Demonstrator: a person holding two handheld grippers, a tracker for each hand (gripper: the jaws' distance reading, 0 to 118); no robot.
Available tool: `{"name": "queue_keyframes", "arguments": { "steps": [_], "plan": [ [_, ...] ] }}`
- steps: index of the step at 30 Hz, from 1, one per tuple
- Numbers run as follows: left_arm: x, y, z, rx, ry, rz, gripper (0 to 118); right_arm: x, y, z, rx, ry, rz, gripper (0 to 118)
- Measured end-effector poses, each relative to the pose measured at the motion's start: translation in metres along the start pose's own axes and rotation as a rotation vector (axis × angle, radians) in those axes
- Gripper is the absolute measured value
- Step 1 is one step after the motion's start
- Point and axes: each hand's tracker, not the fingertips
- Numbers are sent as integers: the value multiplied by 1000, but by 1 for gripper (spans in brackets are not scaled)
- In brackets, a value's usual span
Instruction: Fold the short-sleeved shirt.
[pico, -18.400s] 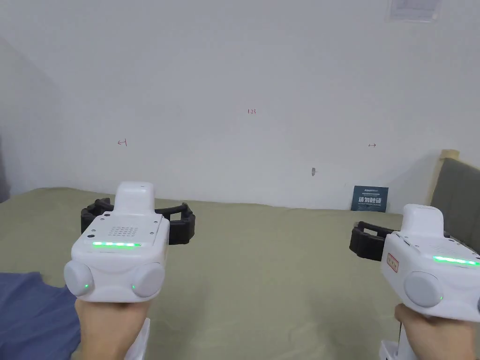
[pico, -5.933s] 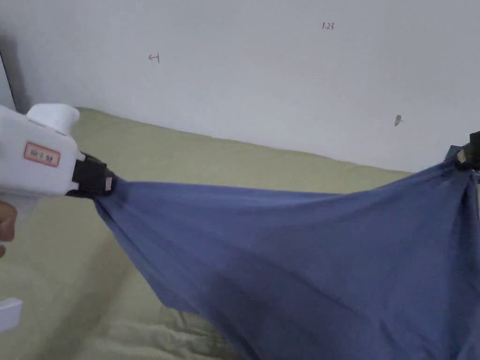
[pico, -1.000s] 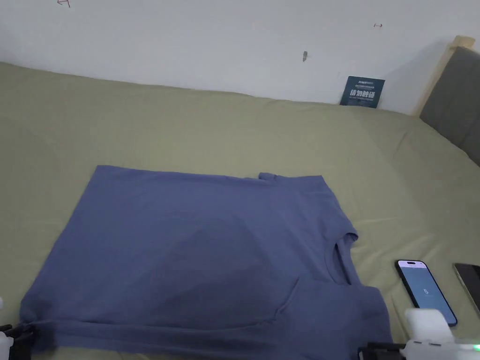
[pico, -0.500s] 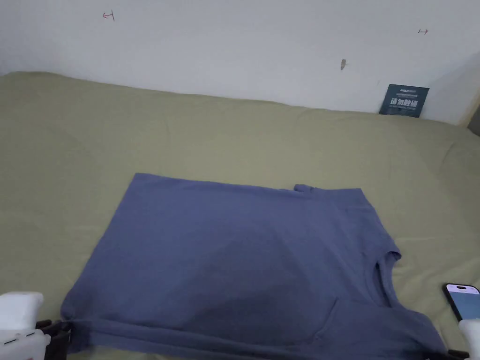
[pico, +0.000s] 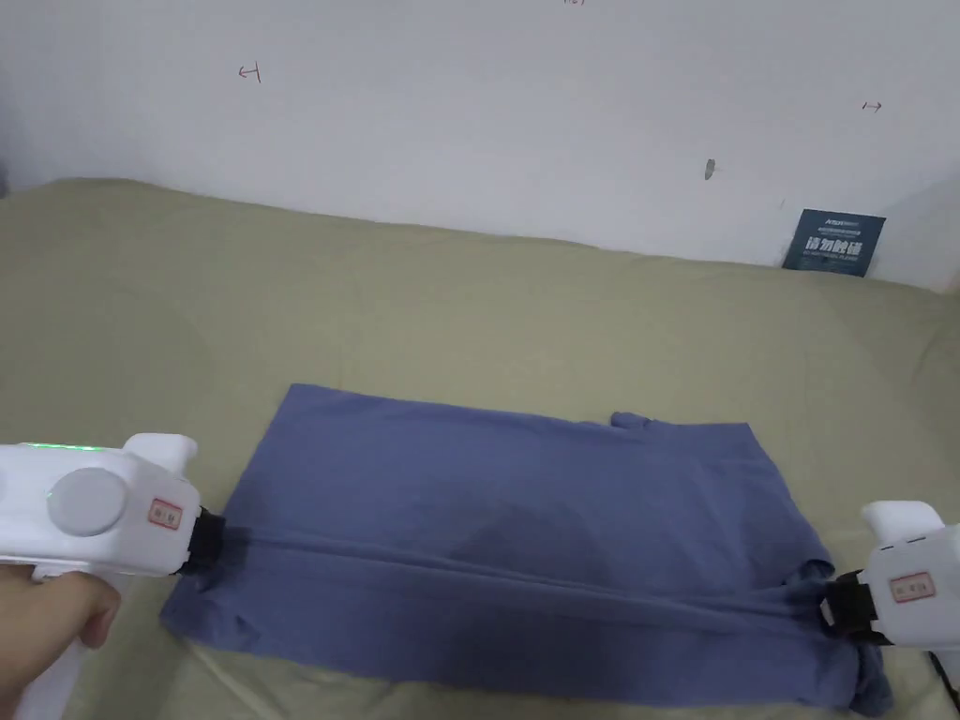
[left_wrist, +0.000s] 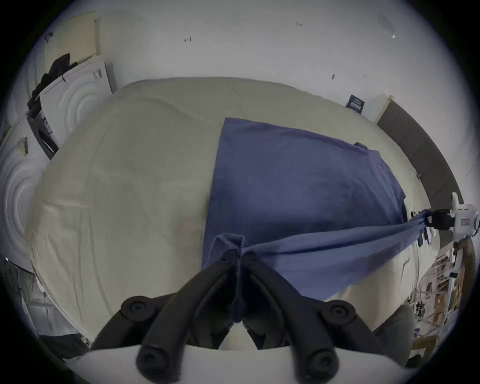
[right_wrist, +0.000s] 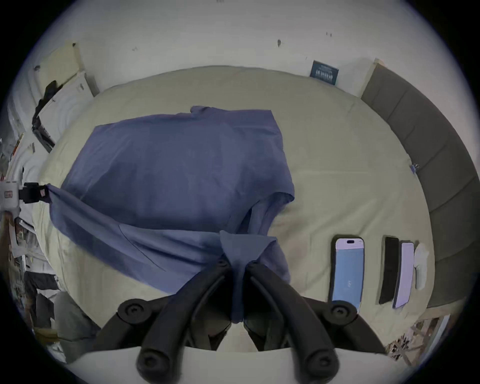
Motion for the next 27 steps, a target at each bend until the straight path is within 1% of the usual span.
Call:
{"name": "queue_keyframes", "arguments": {
  "steps": [2,3,4,5,6,7,8,10,11,13,14,16,17,18,19,20,21,22,23,24,25,26,27],
  "plan": [
    [-1,7,-14,-14,6,16,5,5,6,-17,-1,4,-34,7],
    [-1,8,-20,-26,6,26,15,7,8,-22,1,7,-64,17],
    [-1,6,-25,-32,5,42,50,8,8,-26,24,6,-83,48],
    [-1,3,-29,-35,11,47,80,9,6,-27,57,-2,-92,76],
    [-2,0,-31,-35,30,51,89,12,4,-29,87,-27,-103,83],
    [-4,-3,-30,-29,67,75,90,12,0,-26,109,-56,-102,87],
    [-7,-10,-22,18,70,86,90,13,-5,-21,135,-44,-100,89],
    [-12,-22,-1,144,41,134,90,10,-22,2,274,16,-94,82],
    [-13,-31,14,224,44,156,90,7,-32,13,333,21,-83,83],
    [-12,-50,46,383,19,174,89,1,-54,38,450,-17,-67,83],
    [-8,-63,61,449,8,177,88,-3,-70,51,502,-18,-56,83],
    [0,-88,85,544,-1,139,85,-10,-95,74,594,-27,-50,83],
    [6,-103,95,587,11,110,82,-14,-109,86,618,-22,-43,79],
    [12,-113,101,593,32,88,71,-19,-121,95,644,-25,-38,70],
    [17,-126,107,592,26,45,36,-25,-133,102,652,-31,-21,43],
    [22,-134,108,586,26,16,0,-32,-142,108,647,-64,-1,8],
    [26,-142,109,575,25,10,0,-38,-149,110,644,-113,17,0],
    [32,-153,108,583,74,-13,0,-46,-157,113,617,-179,22,0],
    [34,-159,106,552,55,-25,0,-51,-163,117,620,-155,21,0],
    [32,-163,101,518,27,-36,0,-52,-166,118,594,-108,15,0],
    [33,-167,96,506,35,-29,0,-54,-170,119,574,-76,-17,0],
    [35,-170,91,483,53,-31,0,-54,-173,117,571,-68,-28,0],
    [33,-171,85,478,59,-33,0,-55,-174,116,570,-62,-17,0]
  ]
}}
